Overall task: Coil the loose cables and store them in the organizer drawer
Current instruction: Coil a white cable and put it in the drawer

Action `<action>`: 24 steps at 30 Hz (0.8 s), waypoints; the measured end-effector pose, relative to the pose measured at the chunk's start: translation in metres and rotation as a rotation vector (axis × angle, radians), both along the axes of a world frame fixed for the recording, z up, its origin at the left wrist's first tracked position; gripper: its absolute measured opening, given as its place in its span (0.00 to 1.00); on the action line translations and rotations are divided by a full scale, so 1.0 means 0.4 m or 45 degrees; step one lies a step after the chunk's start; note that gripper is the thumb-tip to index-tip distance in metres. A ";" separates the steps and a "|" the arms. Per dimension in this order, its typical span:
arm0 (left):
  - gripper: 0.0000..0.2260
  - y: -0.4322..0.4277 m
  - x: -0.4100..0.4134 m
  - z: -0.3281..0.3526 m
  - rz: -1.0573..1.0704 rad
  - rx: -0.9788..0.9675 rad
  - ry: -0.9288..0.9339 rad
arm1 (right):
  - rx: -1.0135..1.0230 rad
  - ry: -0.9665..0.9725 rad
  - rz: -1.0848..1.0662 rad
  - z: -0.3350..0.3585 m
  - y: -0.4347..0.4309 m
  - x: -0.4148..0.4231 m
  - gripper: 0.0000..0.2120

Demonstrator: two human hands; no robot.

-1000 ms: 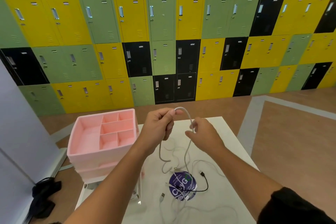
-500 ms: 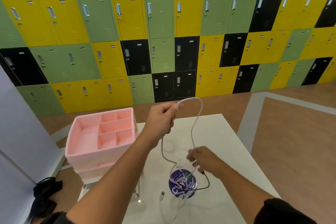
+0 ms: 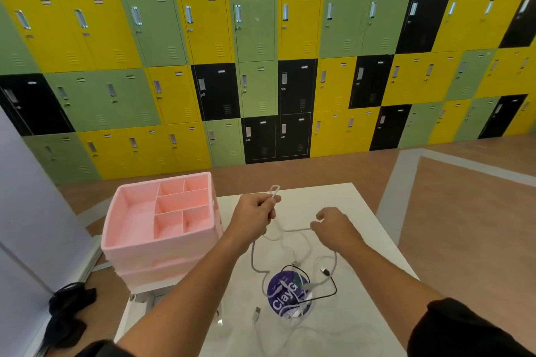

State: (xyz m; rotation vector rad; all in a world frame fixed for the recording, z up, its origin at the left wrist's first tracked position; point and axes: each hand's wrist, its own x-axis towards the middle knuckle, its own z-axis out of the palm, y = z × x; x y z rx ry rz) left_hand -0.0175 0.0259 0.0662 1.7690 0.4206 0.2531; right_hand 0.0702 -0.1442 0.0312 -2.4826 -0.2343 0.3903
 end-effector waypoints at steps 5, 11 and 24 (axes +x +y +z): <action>0.11 0.005 -0.002 0.009 -0.203 -0.021 0.024 | 0.215 -0.573 0.322 0.066 0.048 -0.037 0.32; 0.14 0.020 -0.023 0.028 -0.251 -0.103 -0.093 | 0.347 -0.484 0.516 0.147 0.077 -0.040 0.09; 0.17 0.035 -0.050 -0.056 -0.166 -0.267 0.000 | 0.242 -0.762 0.427 0.170 0.039 -0.019 0.30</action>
